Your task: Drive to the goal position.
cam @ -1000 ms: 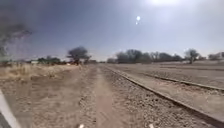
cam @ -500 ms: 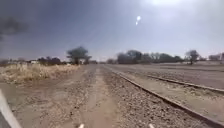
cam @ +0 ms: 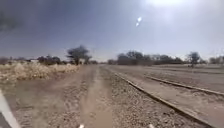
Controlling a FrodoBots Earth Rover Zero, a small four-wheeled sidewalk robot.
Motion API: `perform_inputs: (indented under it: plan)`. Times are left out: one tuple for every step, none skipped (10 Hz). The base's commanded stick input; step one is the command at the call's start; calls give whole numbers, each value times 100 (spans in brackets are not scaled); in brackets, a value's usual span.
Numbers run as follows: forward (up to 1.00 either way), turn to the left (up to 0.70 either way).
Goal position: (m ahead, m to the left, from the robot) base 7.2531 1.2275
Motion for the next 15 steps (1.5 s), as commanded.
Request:
perform_inputs:
  plan:
    - [70, 0]
    - [70, 0]
    - [70, 0]
    - [70, 0]
    - [70, 0]
    - [70, 0]
    - [70, 0]
    - [70, 0]
    - [70, 0]
    - [70, 0]
    - [70, 0]
    - [70, 0]
    - [70, 0]
    - [70, 0]
    - [70, 0]
